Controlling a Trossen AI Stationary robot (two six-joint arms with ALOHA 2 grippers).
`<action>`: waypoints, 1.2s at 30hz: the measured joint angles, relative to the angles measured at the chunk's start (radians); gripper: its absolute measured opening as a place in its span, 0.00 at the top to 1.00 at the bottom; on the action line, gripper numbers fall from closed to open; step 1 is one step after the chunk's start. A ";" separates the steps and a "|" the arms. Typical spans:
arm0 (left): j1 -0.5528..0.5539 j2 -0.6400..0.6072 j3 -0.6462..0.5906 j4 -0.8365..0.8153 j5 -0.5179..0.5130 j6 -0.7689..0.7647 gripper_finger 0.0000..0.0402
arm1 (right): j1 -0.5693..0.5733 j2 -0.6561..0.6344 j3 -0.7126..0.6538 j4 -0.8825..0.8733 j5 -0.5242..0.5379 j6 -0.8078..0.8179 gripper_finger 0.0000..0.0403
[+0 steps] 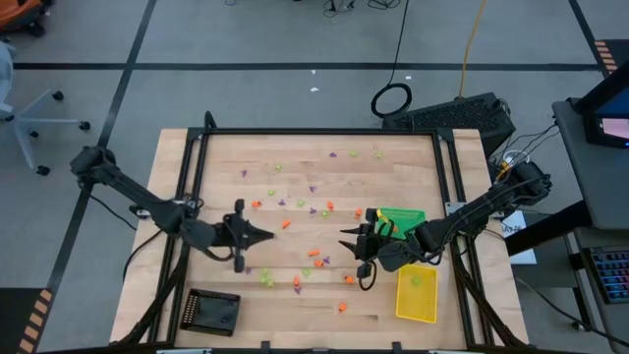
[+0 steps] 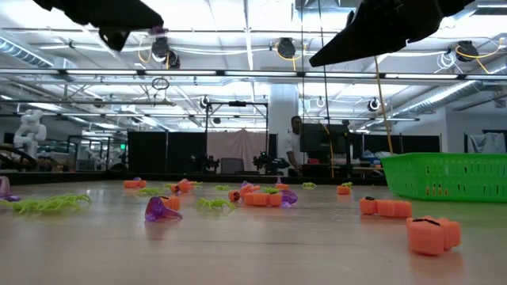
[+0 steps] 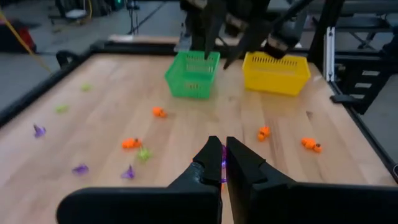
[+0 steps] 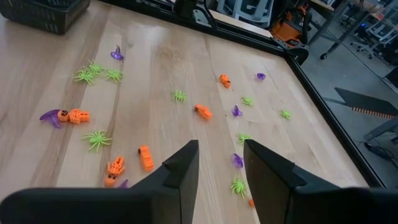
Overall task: Sort Halloween decoration
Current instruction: Put the purple witch hat toy into the black bin
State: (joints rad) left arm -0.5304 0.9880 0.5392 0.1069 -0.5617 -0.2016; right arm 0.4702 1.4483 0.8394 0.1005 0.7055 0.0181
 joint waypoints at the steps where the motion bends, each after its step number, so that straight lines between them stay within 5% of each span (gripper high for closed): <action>1: 0.000 -0.018 0.000 0.000 0.000 0.017 0.99 | 0.000 0.000 0.000 0.000 0.000 0.000 0.71; 17: 0.001 -0.127 0.000 0.003 -0.027 0.150 0.99 | 0.000 0.000 0.000 0.000 0.000 0.000 0.71; 36: 0.001 -0.126 0.000 0.013 -0.015 0.894 0.99 | 0.000 0.000 0.000 0.000 0.000 0.000 0.71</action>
State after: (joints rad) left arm -0.5297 0.8616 0.5392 0.1200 -0.5771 0.6922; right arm 0.4702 1.4483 0.8394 0.1009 0.7059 0.0177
